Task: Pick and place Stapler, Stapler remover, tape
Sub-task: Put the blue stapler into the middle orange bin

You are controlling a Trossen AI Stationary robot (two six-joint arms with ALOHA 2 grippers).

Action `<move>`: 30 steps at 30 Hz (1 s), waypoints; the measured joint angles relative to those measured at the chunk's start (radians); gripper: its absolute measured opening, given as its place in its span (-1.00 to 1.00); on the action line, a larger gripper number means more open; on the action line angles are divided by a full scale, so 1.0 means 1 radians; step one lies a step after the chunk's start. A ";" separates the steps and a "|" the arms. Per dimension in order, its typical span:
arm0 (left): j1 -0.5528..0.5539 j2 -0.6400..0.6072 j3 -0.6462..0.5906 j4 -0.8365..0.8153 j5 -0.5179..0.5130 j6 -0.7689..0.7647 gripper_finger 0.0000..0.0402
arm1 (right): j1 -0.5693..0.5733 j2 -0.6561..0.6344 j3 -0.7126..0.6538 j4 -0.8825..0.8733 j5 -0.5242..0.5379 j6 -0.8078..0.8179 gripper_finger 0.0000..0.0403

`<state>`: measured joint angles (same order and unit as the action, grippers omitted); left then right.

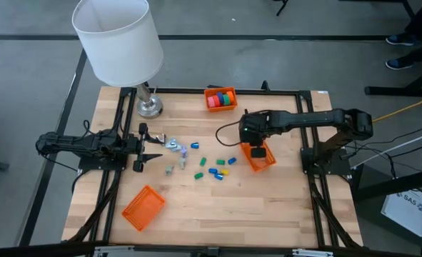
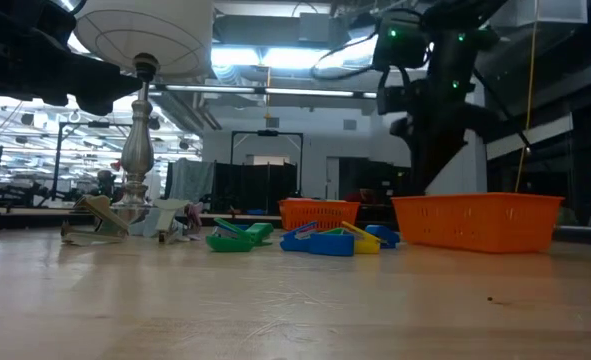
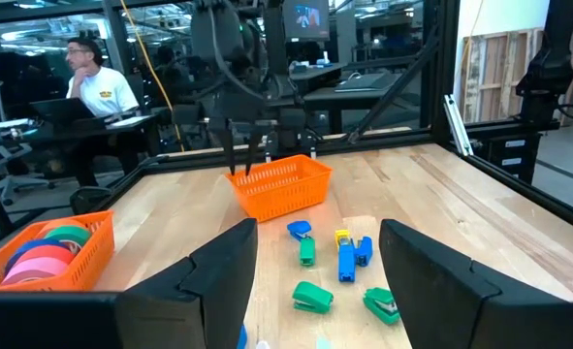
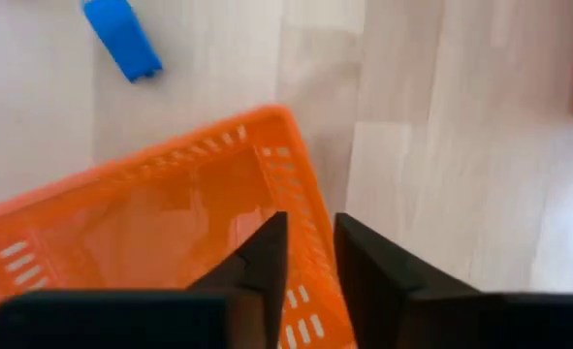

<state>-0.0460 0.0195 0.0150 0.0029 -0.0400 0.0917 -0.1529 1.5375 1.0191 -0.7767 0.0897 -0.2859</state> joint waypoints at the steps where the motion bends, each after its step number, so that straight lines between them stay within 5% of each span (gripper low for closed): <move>1: 0.000 0.000 0.000 0.000 0.000 0.000 0.07 | 0.002 0.000 0.007 -0.001 -0.011 -0.012 -0.44; 9: 0.000 0.000 0.000 0.000 0.000 0.000 0.08 | 0.084 0.002 0.066 -0.001 -0.057 -0.037 -0.12; 30: 0.000 0.000 0.000 0.000 0.000 0.000 0.08 | 0.178 0.282 0.249 -0.012 -0.188 -0.043 -0.10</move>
<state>-0.0460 0.0193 0.0148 0.0026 -0.0402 0.0917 0.0252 1.8193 1.2678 -0.7887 -0.0984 -0.3290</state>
